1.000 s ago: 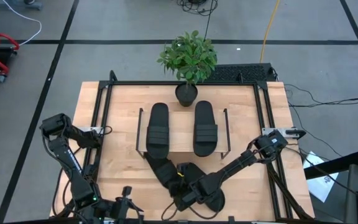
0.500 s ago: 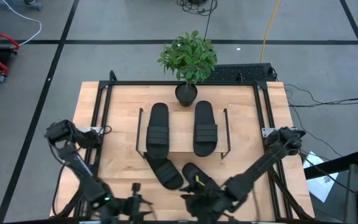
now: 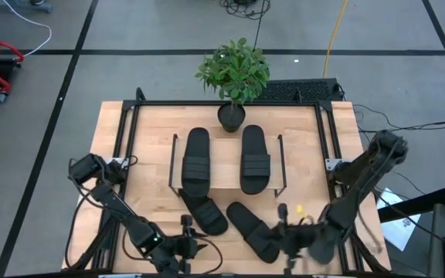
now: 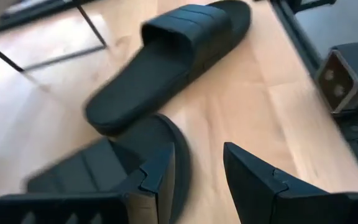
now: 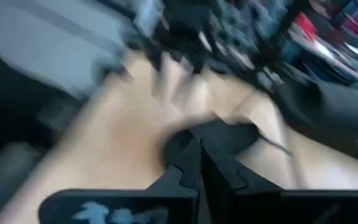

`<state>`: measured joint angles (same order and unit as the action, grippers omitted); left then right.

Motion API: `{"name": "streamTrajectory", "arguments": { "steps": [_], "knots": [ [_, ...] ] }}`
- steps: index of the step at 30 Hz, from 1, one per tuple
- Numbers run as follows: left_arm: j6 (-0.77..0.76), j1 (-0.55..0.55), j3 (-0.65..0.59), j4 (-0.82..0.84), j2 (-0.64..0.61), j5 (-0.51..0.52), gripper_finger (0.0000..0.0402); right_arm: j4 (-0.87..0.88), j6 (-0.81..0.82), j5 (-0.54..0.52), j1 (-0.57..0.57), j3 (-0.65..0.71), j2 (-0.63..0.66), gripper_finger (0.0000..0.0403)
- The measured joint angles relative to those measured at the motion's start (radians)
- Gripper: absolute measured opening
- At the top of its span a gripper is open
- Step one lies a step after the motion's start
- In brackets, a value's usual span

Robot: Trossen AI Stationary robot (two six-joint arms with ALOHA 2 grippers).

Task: Pick and place slides into the shelf
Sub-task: Put the left black slide under the shelf

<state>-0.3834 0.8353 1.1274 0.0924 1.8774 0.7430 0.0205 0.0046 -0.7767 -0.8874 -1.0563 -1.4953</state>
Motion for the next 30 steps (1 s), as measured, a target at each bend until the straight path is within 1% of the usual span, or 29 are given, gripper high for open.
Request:
{"name": "streamTrajectory", "arguments": {
  "steps": [3, 5, 7, 9, 11, 15, 17, 23, 30],
  "knots": [
    [0.024, -0.001, 0.080, 0.127, -0.001, 0.043, 0.0136, -0.385, -0.078, 0.082, -0.013, 0.246, 0.101, 0.0001],
    [0.013, -0.007, 0.124, 0.218, -0.001, 0.083, 0.0136, -0.585, -0.103, 0.122, -0.011, 0.393, 0.155, 0.0000],
    [-0.007, -0.012, 0.155, 0.298, -0.001, 0.113, 0.0136, -0.709, -0.100, 0.124, -0.008, 0.519, 0.208, 0.0000],
    [-0.031, -0.019, 0.178, 0.362, -0.001, 0.136, 0.0136, -0.784, -0.070, 0.126, 0.001, 0.619, 0.257, 0.0000],
    [-0.057, -0.031, 0.185, 0.382, -0.002, 0.126, 0.0136, -0.830, -0.041, 0.156, 0.009, 0.694, 0.302, 0.0000],
    [-0.069, -0.053, 0.184, 0.386, -0.002, 0.048, 0.0136, -0.896, -0.020, 0.300, 0.024, 0.802, 0.394, 0.0000],
    [-0.075, -0.054, 0.184, 0.385, -0.002, 0.035, 0.0136, -0.900, -0.020, 0.337, 0.024, 0.838, 0.429, 0.0000],
    [-0.093, -0.034, 0.184, 0.385, 0.008, 0.001, 0.0136, -0.899, -0.016, 0.335, 0.024, 0.897, 0.503, 0.0000],
    [-0.111, -0.010, 0.184, 0.404, 0.033, -0.032, 0.0136, -0.899, -0.044, 0.336, 0.024, 0.902, 0.557, 0.0000]
  ]
}}
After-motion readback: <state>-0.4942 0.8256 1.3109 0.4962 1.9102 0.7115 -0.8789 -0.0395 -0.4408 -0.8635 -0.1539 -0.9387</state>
